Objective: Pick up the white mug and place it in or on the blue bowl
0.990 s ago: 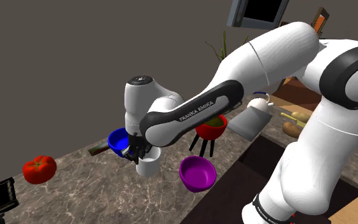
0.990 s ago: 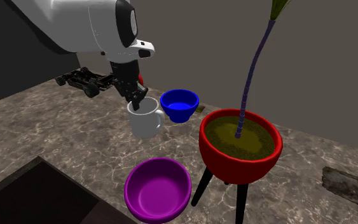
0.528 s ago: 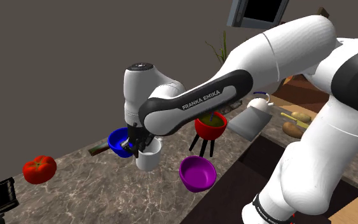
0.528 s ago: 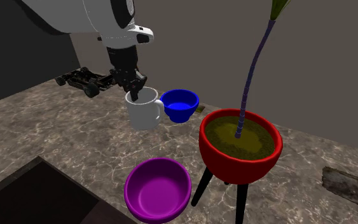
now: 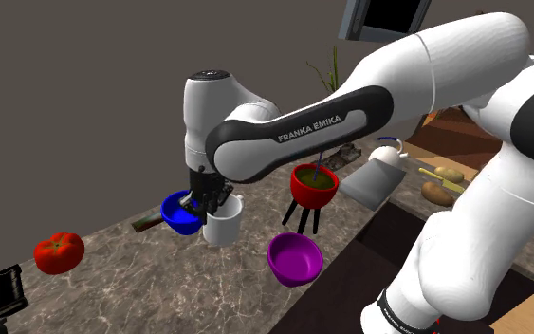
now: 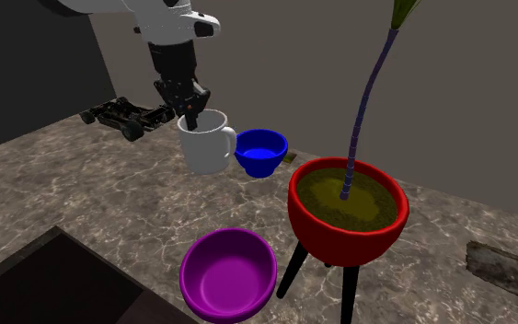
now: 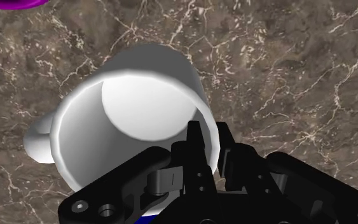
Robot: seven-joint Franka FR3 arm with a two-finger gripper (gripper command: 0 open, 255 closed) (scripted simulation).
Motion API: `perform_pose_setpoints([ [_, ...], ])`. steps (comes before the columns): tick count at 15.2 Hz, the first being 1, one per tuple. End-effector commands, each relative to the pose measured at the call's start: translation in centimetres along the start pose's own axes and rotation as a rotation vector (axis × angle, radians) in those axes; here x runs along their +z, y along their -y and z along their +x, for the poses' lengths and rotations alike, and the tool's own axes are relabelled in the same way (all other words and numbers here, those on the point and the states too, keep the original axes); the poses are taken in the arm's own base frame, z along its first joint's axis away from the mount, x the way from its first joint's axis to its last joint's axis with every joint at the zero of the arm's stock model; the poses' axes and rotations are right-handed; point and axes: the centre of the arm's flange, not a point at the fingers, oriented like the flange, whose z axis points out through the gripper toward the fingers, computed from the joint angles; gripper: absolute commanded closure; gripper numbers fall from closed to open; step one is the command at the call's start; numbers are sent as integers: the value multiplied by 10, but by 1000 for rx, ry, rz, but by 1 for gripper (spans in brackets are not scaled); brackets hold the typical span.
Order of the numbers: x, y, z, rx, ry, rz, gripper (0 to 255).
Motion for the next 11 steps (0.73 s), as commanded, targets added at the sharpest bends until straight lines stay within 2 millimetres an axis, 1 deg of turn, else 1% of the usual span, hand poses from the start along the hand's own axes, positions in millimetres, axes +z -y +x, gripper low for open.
perform_pose_setpoints([
  [1, -6, 0, 13, 0, 0, 0, 255],
  [11, -22, -7, 144, 0, 0, 0, 255],
])
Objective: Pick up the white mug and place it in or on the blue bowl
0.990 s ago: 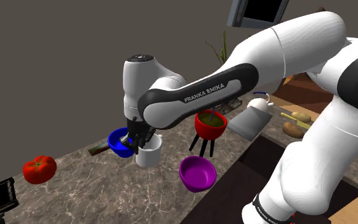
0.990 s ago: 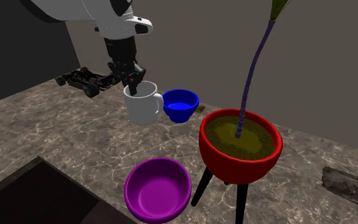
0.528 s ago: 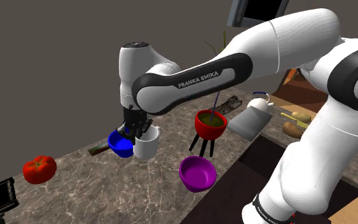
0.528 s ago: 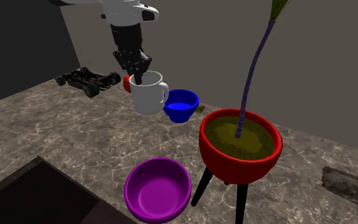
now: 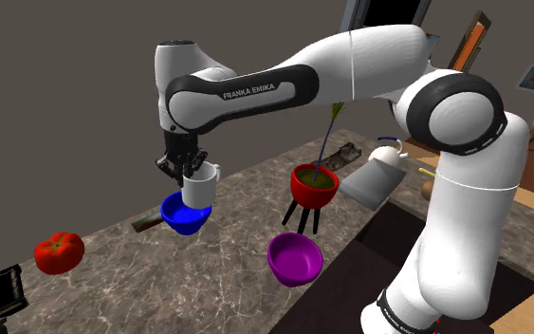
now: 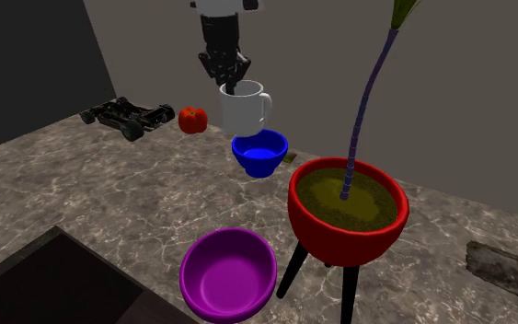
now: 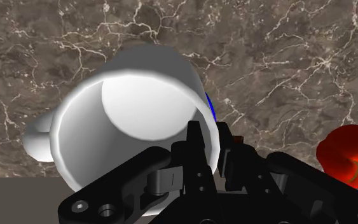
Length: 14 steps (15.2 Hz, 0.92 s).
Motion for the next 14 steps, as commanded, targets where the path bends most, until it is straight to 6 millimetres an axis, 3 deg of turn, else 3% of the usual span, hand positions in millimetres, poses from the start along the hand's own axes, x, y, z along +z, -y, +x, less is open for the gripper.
perform_pose_setpoints([
  [1, -2, -3, 25, 0, 0, 0, 255],
  [6, -10, -6, 88, 0, 0, 0, 255],
  [14, 32, -7, 86, 0, 0, 0, 255],
])
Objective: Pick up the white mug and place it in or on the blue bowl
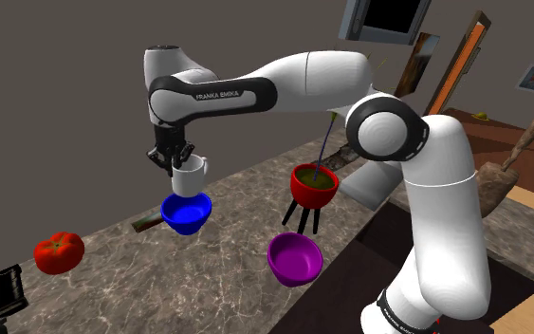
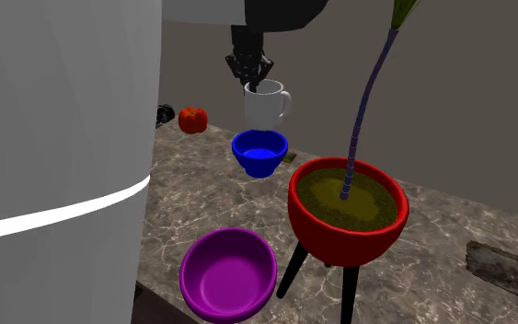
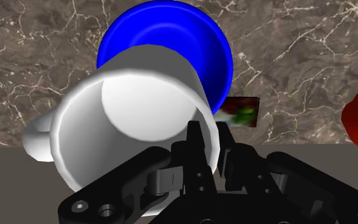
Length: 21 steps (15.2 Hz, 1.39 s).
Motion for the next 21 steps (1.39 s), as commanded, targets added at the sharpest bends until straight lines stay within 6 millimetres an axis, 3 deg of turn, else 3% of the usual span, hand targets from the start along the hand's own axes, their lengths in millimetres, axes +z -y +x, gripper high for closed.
perform_pose_setpoints([
  [1, 11, 0, 0, 0, -1, 0, 255],
  [12, 70, 0, -2, 0, -1, 0, 255],
  [20, 70, 0, -2, 0, -1, 0, 255],
  [21, 70, 0, -2, 0, -1, 0, 0],
])
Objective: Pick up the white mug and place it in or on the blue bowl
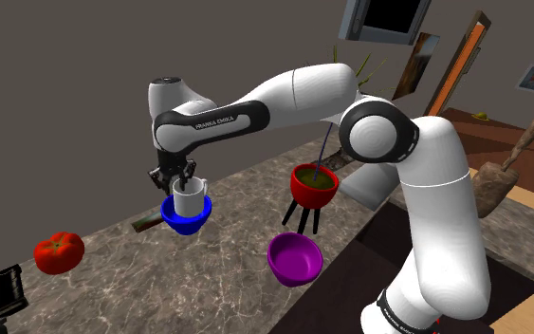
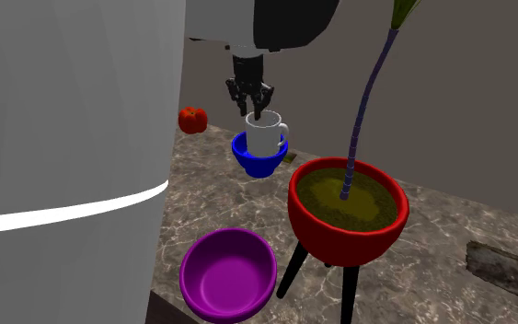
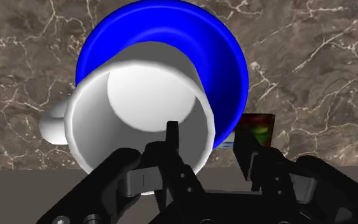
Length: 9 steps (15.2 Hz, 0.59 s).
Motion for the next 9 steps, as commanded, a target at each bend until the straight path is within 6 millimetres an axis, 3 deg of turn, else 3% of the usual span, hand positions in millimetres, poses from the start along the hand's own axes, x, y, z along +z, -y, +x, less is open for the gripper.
perform_pose_setpoints([
  [1, 0, 0, 0, 0, 0, 0, 0],
  [5, 0, 0, 0, 0, 0, 0, 0],
  [9, -50, 0, 0, 0, 0, 0, 0],
])
